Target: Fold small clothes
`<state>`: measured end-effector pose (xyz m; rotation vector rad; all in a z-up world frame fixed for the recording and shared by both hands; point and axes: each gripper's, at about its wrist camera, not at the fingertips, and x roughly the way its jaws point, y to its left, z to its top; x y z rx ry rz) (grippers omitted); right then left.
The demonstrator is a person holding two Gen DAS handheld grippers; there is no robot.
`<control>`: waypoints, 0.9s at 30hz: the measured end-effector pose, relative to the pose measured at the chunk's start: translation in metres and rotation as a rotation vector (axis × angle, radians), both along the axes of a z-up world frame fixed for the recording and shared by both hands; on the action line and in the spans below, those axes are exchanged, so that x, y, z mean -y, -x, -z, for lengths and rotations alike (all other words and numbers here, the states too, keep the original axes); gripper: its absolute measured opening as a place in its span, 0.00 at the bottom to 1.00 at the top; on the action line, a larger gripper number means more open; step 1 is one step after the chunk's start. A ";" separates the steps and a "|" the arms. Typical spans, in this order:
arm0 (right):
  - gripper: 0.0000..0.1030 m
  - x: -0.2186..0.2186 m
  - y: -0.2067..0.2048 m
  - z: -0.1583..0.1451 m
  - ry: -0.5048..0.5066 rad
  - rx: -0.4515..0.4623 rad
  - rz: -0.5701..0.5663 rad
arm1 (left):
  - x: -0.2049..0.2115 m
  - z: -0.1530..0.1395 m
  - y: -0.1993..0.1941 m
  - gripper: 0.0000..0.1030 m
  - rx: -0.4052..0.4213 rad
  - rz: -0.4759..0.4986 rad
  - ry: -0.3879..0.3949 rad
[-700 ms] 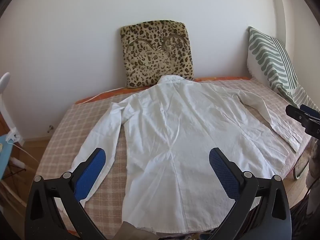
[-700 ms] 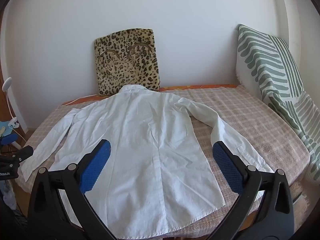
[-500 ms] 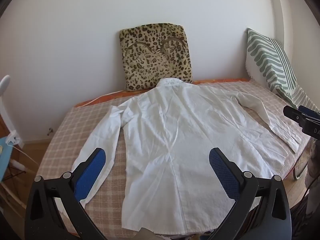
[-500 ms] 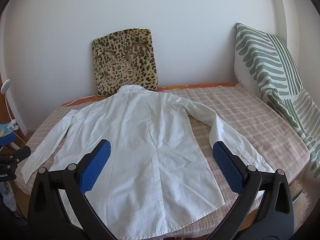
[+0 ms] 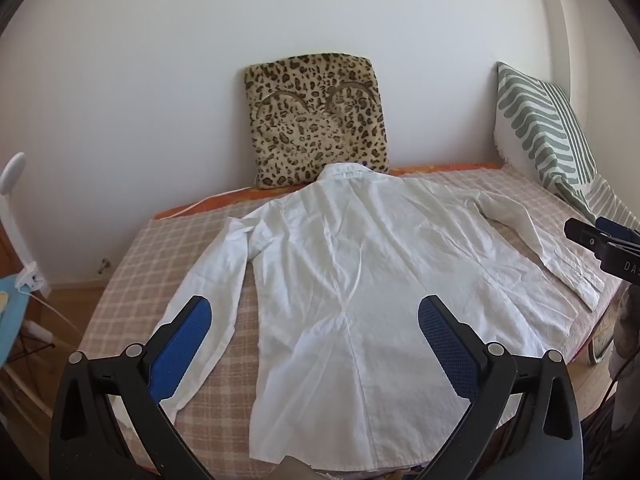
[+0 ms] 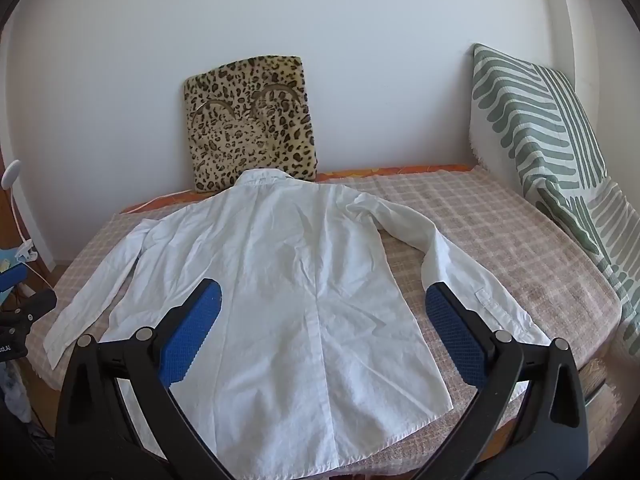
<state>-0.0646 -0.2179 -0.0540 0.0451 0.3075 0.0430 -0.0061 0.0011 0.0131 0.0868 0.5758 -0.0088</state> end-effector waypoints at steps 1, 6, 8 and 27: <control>1.00 0.000 0.000 0.000 0.000 0.000 0.001 | -0.001 -0.001 0.001 1.00 0.003 -0.001 0.000; 1.00 -0.001 -0.003 0.003 0.000 -0.003 0.002 | -0.002 -0.001 -0.001 1.00 0.001 -0.006 0.001; 1.00 -0.001 -0.003 0.003 0.000 -0.004 0.002 | -0.002 0.000 0.000 1.00 0.003 -0.004 0.000; 1.00 -0.003 -0.006 0.004 -0.001 -0.009 0.002 | -0.003 -0.001 0.001 1.00 0.004 -0.006 0.003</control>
